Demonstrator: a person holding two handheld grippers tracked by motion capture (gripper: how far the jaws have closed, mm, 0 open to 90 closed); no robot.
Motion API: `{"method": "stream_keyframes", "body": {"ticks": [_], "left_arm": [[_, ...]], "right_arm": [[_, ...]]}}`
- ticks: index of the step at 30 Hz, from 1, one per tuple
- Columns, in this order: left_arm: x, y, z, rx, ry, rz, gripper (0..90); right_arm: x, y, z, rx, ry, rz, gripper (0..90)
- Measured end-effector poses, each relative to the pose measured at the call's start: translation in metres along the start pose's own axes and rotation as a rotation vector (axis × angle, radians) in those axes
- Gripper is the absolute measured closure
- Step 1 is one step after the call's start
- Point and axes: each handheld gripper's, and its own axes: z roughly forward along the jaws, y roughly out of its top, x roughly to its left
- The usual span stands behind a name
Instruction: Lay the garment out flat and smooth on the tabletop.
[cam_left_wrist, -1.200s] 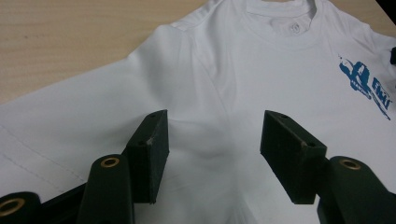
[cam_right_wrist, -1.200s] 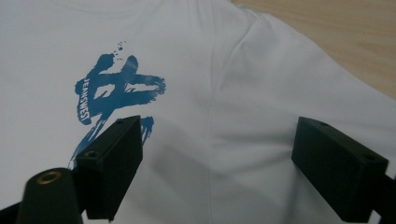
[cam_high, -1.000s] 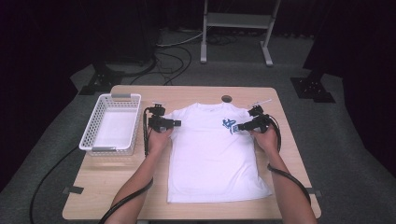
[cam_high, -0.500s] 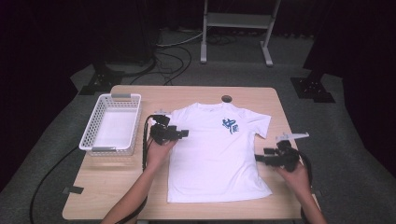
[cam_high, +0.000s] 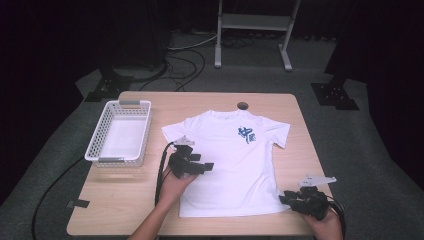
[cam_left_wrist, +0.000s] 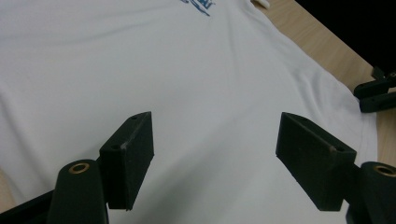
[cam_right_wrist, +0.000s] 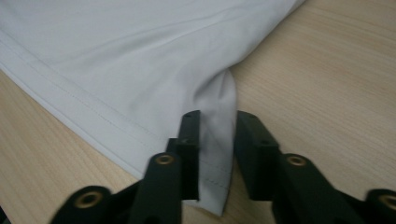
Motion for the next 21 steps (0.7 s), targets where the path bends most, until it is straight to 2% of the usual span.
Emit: {"method": "stream_keyframes", "body": {"ticks": [3,7,8,10,12,16,21], "left_arm": [[-0.001,-0.007,0.002,0.031,0.002,0.006,26.8],[0.002,-0.012,0.002,0.057,0.005,-0.005,26.8],[0.003,-0.014,0.001,0.065,0.008,-0.006,26.8],[0.004,-0.016,0.001,0.072,0.004,-0.009,26.7],[0.003,-0.02,-0.002,0.064,-0.004,-0.007,26.6],[-0.003,-0.029,-0.008,0.059,-0.029,0.008,26.5],[-0.015,-0.041,-0.015,0.07,-0.085,0.032,25.9]], "right_arm": [[0.007,-0.001,-0.001,0.024,-0.014,-0.013,87.6],[0.015,-0.007,-0.007,0.048,-0.009,0.005,87.9],[0.017,-0.009,-0.009,0.052,0.001,0.012,86.3],[0.019,-0.012,-0.012,0.062,0.055,0.049,77.4],[0.022,-0.013,-0.015,0.077,0.022,0.029,72.2],[0.02,-0.012,-0.02,0.029,0.033,0.051,63.2],[0.016,-0.01,-0.02,-0.031,0.056,0.086,55.5]]}}
